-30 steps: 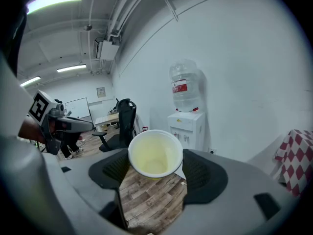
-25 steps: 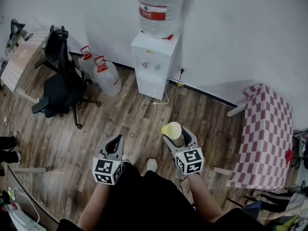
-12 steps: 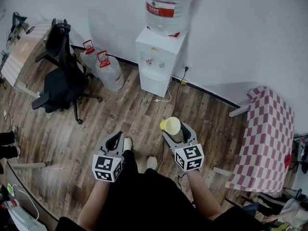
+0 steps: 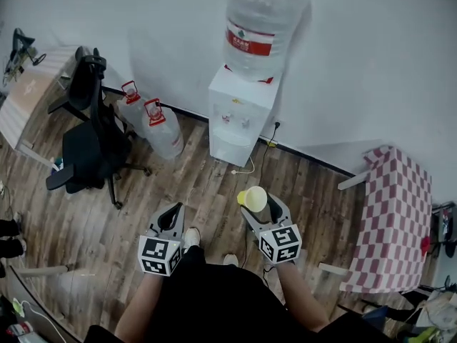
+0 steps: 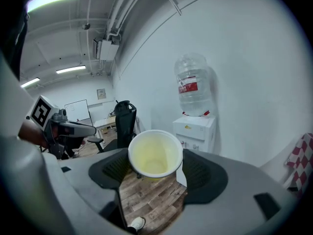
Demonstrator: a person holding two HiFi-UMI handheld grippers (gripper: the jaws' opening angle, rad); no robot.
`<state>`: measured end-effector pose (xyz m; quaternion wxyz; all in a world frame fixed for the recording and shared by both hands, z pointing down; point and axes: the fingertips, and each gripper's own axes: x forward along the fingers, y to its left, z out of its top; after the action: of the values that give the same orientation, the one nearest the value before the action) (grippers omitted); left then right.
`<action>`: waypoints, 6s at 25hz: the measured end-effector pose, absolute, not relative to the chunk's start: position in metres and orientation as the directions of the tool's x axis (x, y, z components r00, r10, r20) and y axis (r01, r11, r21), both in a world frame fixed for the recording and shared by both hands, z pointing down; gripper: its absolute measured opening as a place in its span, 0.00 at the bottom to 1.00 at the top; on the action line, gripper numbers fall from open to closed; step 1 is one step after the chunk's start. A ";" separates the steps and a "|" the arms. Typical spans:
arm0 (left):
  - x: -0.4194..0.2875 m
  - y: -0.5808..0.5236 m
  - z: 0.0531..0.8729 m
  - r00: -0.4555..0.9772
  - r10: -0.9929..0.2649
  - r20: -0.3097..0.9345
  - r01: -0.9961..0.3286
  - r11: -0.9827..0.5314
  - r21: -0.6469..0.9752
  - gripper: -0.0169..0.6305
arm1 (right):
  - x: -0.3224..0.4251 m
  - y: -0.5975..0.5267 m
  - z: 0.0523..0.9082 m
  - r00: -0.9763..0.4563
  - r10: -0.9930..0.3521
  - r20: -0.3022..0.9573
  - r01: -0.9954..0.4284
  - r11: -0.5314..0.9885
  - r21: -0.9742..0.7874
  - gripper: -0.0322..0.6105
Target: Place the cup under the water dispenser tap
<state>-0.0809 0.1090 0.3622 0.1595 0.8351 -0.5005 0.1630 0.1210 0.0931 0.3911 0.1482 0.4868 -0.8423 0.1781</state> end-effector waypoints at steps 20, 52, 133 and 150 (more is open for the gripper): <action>-0.170 0.009 0.395 0.570 -0.691 0.444 -0.811 -0.558 0.174 0.05 | 0.059 0.025 0.396 -0.308 -0.822 0.479 -0.951 0.264 -0.160 0.59; -0.102 -0.186 0.562 0.443 -0.717 0.538 -0.896 -0.373 0.240 0.05 | 0.053 -0.269 0.682 -0.360 -0.693 0.624 -0.896 0.443 -0.026 0.59; -0.118 -0.095 0.472 0.599 -0.641 0.479 -0.791 -0.567 0.230 0.05 | 0.033 -0.130 0.565 -0.359 -0.721 0.592 -0.931 0.318 -0.178 0.08; -0.130 -0.019 0.400 0.659 -0.628 0.413 -0.736 -0.651 0.184 0.05 | 0.021 0.009 0.418 -0.403 -0.802 0.441 -0.915 0.343 -0.212 0.08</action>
<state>-0.1301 -0.0190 0.4001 0.1703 0.8947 -0.3814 0.1585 0.0207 0.0094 0.4183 0.1306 0.5306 -0.8089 0.2169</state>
